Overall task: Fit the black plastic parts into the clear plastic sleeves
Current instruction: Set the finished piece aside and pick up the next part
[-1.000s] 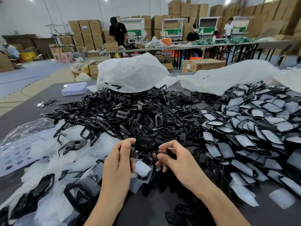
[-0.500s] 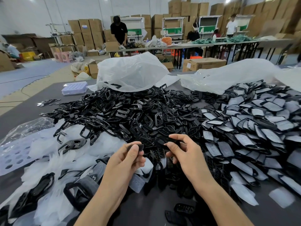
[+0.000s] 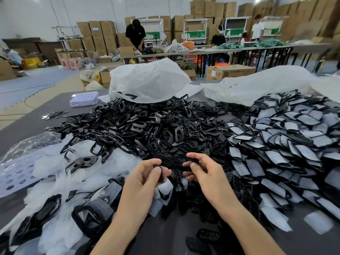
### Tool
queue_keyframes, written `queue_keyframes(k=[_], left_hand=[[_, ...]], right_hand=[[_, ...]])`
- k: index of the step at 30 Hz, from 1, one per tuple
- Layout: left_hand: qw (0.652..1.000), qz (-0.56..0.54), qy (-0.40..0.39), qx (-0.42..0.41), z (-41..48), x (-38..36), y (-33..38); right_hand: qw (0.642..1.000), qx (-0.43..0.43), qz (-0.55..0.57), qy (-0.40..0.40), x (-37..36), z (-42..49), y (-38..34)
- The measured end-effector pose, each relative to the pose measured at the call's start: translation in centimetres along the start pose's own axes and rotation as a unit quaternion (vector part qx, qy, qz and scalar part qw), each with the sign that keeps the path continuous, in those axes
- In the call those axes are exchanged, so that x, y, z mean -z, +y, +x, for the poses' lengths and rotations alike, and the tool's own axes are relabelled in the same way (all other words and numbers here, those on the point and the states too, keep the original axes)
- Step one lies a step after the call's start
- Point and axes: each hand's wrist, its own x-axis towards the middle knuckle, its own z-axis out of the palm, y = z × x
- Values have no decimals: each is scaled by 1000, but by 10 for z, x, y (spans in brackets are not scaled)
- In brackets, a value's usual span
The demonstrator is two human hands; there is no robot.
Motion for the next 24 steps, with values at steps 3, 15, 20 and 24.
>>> queue_keyframes(k=[3, 15, 20, 24], left_hand=[[1000, -28, -3, 12, -1, 1, 2], [997, 21, 80, -1, -3, -4, -1], [996, 16, 83, -5, -2, -6, -4], [999, 3, 46, 20, -2, -2, -3]], right_hand=[[1000, 1, -11, -14, -1, -2, 0], [994, 8, 66, -85, -8, -7, -9], [989, -1, 85, -122, -10, -13, -15], [988, -6, 82, -130, -10, -15, -18]])
